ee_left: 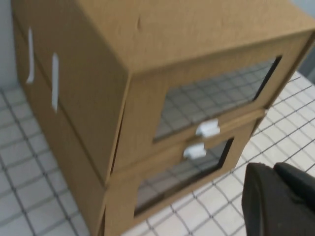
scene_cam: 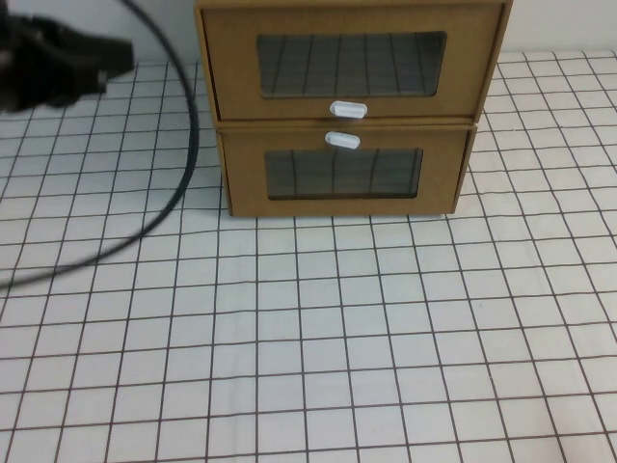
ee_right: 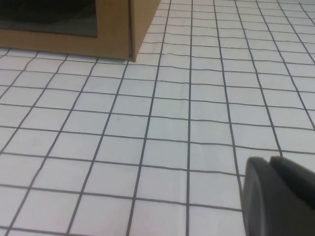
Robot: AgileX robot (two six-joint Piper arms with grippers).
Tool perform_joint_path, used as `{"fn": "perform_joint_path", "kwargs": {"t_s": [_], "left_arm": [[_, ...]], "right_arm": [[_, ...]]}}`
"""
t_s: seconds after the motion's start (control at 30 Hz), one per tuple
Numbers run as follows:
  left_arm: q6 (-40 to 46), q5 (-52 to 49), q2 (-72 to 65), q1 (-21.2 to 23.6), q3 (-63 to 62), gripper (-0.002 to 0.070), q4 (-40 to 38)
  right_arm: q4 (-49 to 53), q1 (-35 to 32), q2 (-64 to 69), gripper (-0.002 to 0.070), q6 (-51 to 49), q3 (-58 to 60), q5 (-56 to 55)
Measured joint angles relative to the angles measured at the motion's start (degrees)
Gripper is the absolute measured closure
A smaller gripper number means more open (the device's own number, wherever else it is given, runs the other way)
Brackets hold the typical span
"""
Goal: Open the shoe box
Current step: 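Pull the top drawer of the cardboard box fully open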
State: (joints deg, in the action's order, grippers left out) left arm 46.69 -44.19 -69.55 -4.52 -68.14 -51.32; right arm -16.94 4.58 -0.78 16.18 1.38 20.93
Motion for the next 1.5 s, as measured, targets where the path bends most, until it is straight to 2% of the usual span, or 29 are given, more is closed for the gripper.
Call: {"fn": "perform_joint_path", "kwargs": {"t_s": [0.27, 0.43, 0.6, 1.27, 1.37, 1.5], "left_arm": [[-0.8, -9.2, -25.9, -7.2, -37.3, 0.0678, -0.4], [-8.0, -15.5, -41.0, -11.6, -59.9, 0.0678, 6.4], [-12.8, -19.1, -52.2, -13.8, -74.8, 0.0678, 11.1], [-13.0, -15.8, -59.1, -14.3, -77.7, 0.0678, 14.9], [-13.0, -15.8, -59.1, -14.3, -77.7, 0.0678, 14.9], [-13.0, -15.8, -59.1, -14.3, -77.7, 0.0678, 14.9]], "right_arm": [[0.0, 0.0, 0.0, 0.0689, 0.0, 0.0, 0.0], [0.0, 0.0, 0.0, 0.0689, 0.0, 0.0, 0.0], [0.0, 0.0, 0.0, 0.0689, 0.0, 0.0, 0.0], [-0.9, 0.0, 0.0, 0.0689, 0.0, 0.0, -1.8], [-10.2, 0.0, 0.0, 0.0689, 0.0, 0.0, -6.8], [-32.3, 0.0, 0.0, 0.0689, 0.0, 0.0, -14.6]]}}
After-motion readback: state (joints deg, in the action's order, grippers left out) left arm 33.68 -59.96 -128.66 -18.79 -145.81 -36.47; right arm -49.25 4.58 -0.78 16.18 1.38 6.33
